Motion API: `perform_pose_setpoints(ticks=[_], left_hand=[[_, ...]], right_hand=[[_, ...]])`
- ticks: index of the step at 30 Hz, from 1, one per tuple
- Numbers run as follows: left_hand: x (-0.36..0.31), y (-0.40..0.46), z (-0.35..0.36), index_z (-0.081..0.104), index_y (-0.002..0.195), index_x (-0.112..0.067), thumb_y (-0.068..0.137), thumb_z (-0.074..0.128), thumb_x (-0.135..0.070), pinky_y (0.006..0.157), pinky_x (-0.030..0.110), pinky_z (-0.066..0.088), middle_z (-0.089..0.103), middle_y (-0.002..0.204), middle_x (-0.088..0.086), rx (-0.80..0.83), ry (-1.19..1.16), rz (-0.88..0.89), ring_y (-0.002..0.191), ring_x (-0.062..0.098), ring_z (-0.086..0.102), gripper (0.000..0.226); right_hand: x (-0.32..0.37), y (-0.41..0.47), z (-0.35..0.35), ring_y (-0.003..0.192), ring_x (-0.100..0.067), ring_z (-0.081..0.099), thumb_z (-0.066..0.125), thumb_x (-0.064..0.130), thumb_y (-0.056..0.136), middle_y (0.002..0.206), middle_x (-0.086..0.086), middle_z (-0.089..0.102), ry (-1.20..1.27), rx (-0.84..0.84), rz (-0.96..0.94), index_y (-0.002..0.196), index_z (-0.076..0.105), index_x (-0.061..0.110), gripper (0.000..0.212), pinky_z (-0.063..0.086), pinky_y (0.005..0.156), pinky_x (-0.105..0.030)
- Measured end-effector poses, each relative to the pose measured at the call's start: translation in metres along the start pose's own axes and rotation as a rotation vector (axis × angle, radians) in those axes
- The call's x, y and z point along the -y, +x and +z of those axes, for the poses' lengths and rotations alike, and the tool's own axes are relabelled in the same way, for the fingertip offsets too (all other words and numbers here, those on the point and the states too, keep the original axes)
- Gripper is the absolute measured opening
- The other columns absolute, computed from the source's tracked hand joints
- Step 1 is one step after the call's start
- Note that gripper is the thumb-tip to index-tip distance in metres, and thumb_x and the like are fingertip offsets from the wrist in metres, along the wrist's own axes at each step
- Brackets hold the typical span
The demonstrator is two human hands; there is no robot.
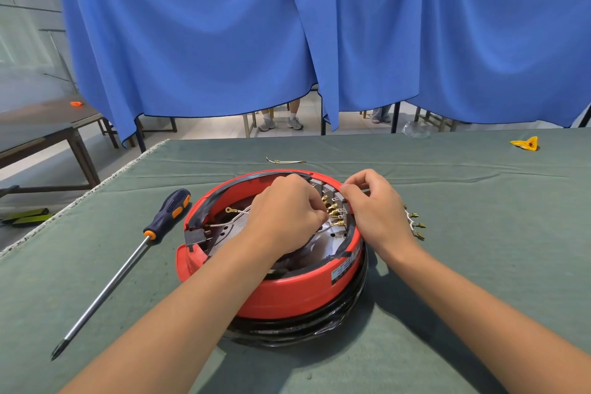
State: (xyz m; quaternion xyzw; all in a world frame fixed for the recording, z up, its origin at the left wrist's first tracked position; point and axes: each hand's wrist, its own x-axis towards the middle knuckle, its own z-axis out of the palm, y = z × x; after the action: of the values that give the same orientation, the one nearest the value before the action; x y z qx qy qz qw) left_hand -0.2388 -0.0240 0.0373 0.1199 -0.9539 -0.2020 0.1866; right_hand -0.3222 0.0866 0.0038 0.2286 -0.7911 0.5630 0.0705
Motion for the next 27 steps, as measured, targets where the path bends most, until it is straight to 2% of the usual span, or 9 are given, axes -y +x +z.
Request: perform_pose_setpoints(ticks=[7, 13, 17, 22, 27], left_hand=[[-0.0024, -0.0004, 0.0007, 0.073, 0.076, -0.025, 0.083, 0.065, -0.024, 0.068, 0.027, 0.042, 0.069, 0.088, -0.008, 0.002, 0.037, 0.000, 0.087, 0.015, 0.061, 0.010], [-0.0039, 0.0002, 0.0014, 0.072, 0.079, -0.025, 0.084, 0.065, -0.022, 0.071, 0.029, 0.046, 0.068, 0.092, -0.006, 0.008, 0.067, 0.016, 0.090, 0.019, 0.060, 0.009], [-0.0038, 0.0004, 0.0015, 0.073, 0.078, -0.026, 0.083, 0.067, -0.021, 0.069, 0.028, 0.042, 0.068, 0.092, -0.007, 0.012, 0.047, 0.005, 0.090, 0.018, 0.060, 0.009], [-0.0026, -0.0003, 0.0005, 0.072, 0.074, -0.026, 0.081, 0.070, -0.019, 0.071, 0.029, 0.047, 0.069, 0.087, -0.008, 0.041, -0.014, -0.016, 0.088, 0.015, 0.060, 0.011], [-0.0027, -0.0010, -0.0013, 0.074, 0.074, -0.024, 0.079, 0.071, -0.018, 0.079, 0.036, 0.052, 0.070, 0.083, -0.007, 0.053, -0.073, -0.030, 0.086, 0.015, 0.061, 0.009]], right_hand=[[-0.0006, -0.0004, 0.0000, 0.089, -0.013, 0.055, 0.054, 0.023, 0.088, 0.092, 0.001, 0.060, 0.007, -0.003, -0.002, 0.083, 0.057, 0.019, 0.008, 0.042, 0.073, -0.031], [-0.0006, -0.0004, -0.0001, 0.090, -0.012, 0.055, 0.054, 0.024, 0.088, 0.093, 0.001, 0.060, -0.004, -0.003, 0.004, 0.084, 0.058, 0.018, 0.008, 0.046, 0.076, -0.033], [-0.0001, -0.0002, -0.0002, 0.090, -0.013, 0.055, 0.054, 0.024, 0.088, 0.094, 0.001, 0.061, -0.005, -0.004, 0.008, 0.085, 0.059, 0.018, 0.009, 0.047, 0.077, -0.034], [0.0006, -0.0009, -0.0002, 0.090, -0.013, 0.055, 0.053, 0.024, 0.089, 0.094, 0.000, 0.060, -0.011, 0.002, 0.009, 0.086, 0.059, 0.017, 0.009, 0.047, 0.077, -0.034], [0.0018, -0.0019, -0.0010, 0.089, -0.012, 0.055, 0.053, 0.024, 0.090, 0.094, 0.001, 0.060, -0.012, 0.008, 0.008, 0.087, 0.058, 0.017, 0.009, 0.044, 0.074, -0.031]])
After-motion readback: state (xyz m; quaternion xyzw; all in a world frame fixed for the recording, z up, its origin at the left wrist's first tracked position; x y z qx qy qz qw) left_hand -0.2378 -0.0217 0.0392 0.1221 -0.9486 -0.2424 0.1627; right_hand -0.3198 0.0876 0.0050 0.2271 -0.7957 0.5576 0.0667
